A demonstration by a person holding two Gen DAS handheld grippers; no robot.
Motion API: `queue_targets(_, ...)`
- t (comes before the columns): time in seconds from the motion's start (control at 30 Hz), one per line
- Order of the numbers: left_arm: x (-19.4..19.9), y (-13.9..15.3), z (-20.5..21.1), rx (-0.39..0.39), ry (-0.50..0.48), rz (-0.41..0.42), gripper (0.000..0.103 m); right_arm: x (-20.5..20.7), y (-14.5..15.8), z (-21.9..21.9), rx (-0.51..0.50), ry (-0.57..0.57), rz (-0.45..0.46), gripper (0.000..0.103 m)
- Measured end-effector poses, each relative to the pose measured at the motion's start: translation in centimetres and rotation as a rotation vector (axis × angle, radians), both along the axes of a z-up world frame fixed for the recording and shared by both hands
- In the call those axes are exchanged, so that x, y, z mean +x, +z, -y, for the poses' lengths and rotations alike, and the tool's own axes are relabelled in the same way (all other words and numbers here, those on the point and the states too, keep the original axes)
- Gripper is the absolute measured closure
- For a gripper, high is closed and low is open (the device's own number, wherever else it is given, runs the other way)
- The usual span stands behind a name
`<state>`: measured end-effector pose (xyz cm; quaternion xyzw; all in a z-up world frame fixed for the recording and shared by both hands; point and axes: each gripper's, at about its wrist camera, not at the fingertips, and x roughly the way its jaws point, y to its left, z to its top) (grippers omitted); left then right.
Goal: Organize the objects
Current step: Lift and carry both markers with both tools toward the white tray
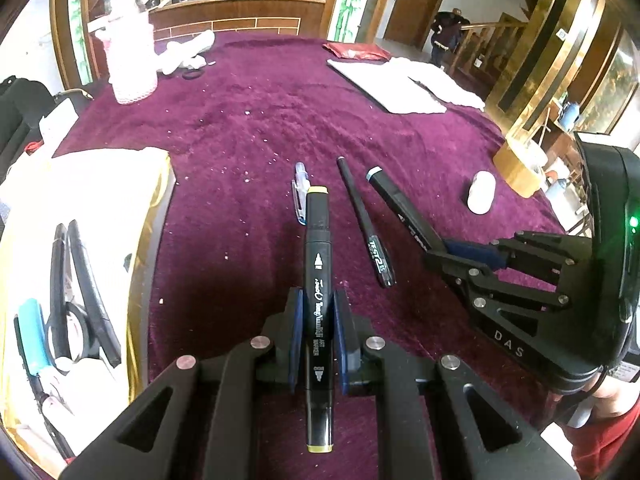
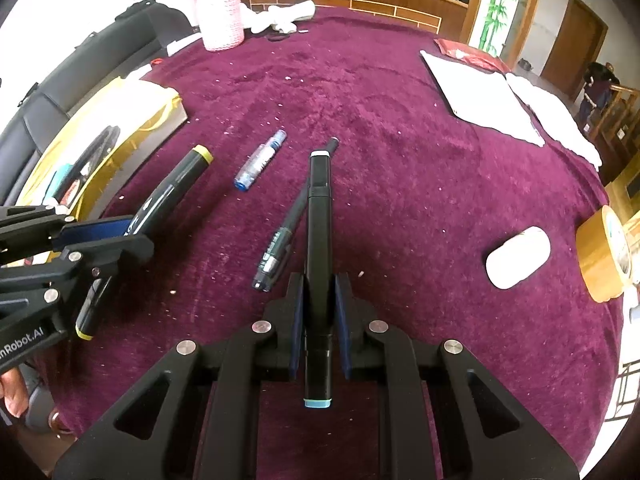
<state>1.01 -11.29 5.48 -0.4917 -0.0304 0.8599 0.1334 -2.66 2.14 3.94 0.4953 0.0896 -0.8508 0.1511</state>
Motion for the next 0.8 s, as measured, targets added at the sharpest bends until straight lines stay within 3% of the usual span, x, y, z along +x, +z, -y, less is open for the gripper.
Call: queue_targets(0.8, 1.5, 2.2, 6.9, 0.03, 0.138, -0.031, 0.09, 0.9, 1.9, 2.8, -0.05, 0.071, -0.023, 0.088)
